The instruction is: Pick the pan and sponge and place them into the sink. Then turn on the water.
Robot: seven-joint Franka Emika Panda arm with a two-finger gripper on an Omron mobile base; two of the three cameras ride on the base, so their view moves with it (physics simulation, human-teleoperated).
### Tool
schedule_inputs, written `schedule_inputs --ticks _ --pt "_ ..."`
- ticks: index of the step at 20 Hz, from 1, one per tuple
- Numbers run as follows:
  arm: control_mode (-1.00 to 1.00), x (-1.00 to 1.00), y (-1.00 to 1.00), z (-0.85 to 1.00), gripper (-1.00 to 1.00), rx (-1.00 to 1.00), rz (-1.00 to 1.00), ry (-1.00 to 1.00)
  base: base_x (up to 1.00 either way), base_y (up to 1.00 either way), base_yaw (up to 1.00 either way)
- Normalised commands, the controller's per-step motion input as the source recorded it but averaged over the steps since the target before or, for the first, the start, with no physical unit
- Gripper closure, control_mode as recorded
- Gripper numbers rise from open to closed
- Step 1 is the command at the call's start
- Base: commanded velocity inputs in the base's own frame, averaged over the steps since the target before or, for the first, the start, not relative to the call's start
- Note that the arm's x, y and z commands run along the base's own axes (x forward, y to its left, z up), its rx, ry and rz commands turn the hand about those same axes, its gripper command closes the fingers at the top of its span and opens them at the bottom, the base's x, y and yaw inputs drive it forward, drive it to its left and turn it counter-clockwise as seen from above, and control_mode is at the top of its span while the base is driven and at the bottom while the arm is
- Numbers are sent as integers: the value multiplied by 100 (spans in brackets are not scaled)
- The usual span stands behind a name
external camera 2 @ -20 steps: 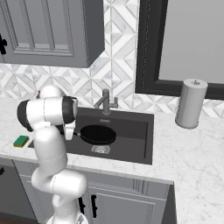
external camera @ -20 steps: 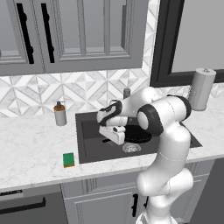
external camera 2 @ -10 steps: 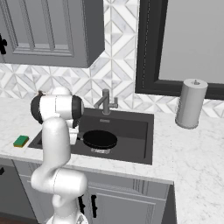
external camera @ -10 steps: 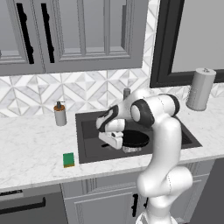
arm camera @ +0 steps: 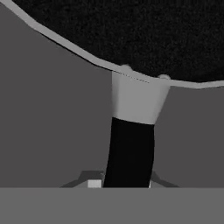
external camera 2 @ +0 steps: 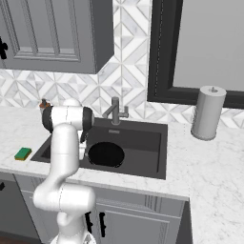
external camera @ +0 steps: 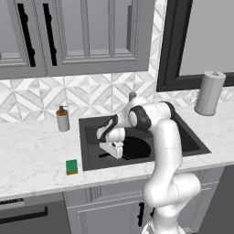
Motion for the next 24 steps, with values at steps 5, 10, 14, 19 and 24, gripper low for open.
schedule_inputs --ticks 5,10,14,19,24 --pt "-100 49 0 -39 100 -1 0 0 0 0 0" --pt "-100 3 -10 -3 -100 1 0 -11 0 0 0" --pt "-100 0 -16 1 -100 4 0 -16 0 0 0" --pt "-100 -16 -9 19 -100 8 0 -21 0 0 0" --pt "-100 -41 2 73 -100 1 0 -32 0 0 0"
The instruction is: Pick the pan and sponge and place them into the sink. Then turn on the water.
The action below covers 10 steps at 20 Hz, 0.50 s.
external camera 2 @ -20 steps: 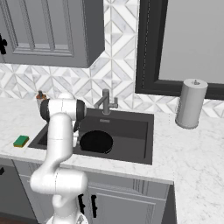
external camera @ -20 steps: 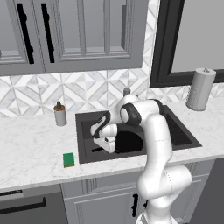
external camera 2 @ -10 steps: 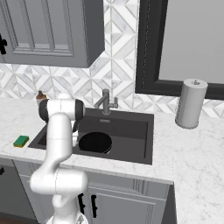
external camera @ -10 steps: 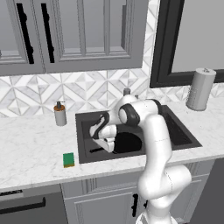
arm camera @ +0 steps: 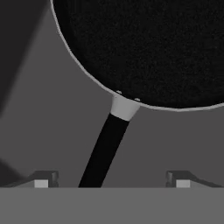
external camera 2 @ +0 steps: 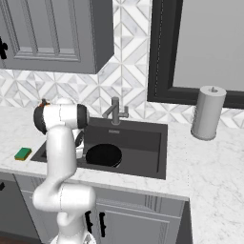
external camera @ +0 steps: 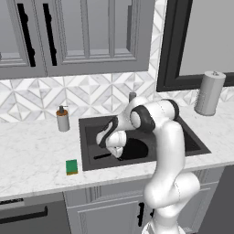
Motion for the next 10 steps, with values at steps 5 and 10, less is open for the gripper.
schedule_inputs --ticks 5,10 --pt "-100 -48 0 90 -100 0 0 -34 0 0 0" --pt "-100 -36 0 100 -100 0 0 -16 0 0 0"
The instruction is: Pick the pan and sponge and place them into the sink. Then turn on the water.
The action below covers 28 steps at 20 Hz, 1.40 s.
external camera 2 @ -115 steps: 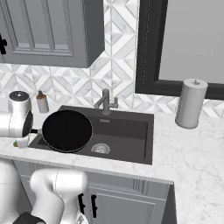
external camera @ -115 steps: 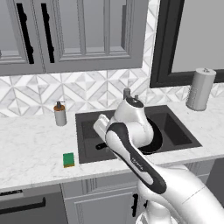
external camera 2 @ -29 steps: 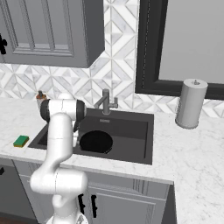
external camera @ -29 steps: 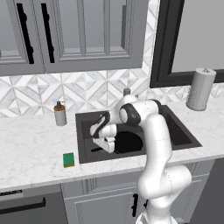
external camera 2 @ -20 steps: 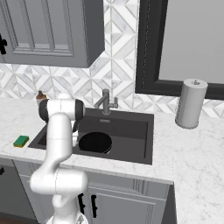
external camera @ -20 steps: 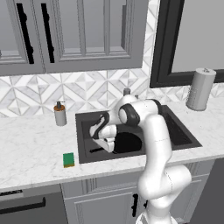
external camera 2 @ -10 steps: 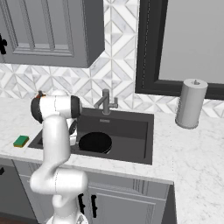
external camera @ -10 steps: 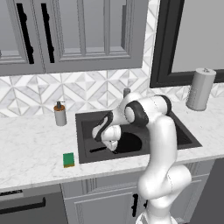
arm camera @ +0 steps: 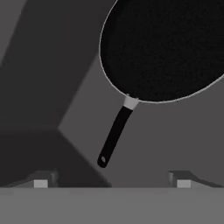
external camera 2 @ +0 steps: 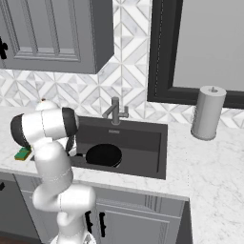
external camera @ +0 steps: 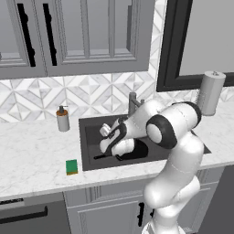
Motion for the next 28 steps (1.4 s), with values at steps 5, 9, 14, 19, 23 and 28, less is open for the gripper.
schedule_inputs --ticks 5,9,14,19,23,28 --pt "-100 -25 0 100 -100 0 -1 0 0 0 0" --pt "-100 -23 0 100 -100 0 -4 4 0 0 0" --pt "-100 -48 0 100 -100 0 -3 0 0 0 0" --pt "-100 -88 0 71 -100 -2 2 -11 0 0 0" --pt "-100 -87 0 20 -100 -10 32 -18 0 0 0" --pt "-100 -52 8 16 -100 -16 39 -10 0 0 0"
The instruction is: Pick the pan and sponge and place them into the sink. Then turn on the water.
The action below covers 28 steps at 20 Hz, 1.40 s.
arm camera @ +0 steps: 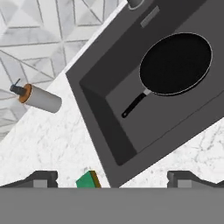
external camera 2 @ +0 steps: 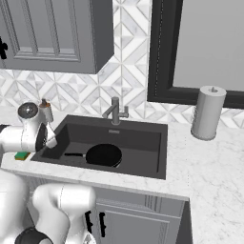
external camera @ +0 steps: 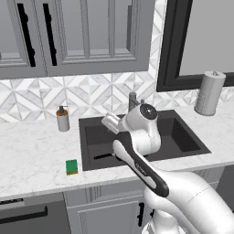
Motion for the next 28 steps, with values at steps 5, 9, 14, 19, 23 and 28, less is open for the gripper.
schedule_inputs --ticks 5,9,14,19,23,28 --pt "-100 -13 40 16 -100 -19 16 7 0 0 0" --pt "-100 0 61 1 -100 -23 1 16 0 0 0" --pt "-100 0 45 0 -100 -15 0 13 0 0 0" --pt "-100 0 33 -9 -100 -14 15 21 0 0 0" --pt "-100 0 46 -34 -100 -19 17 17 0 0 0" --pt "-100 0 44 -45 -100 -17 11 7 0 0 0"
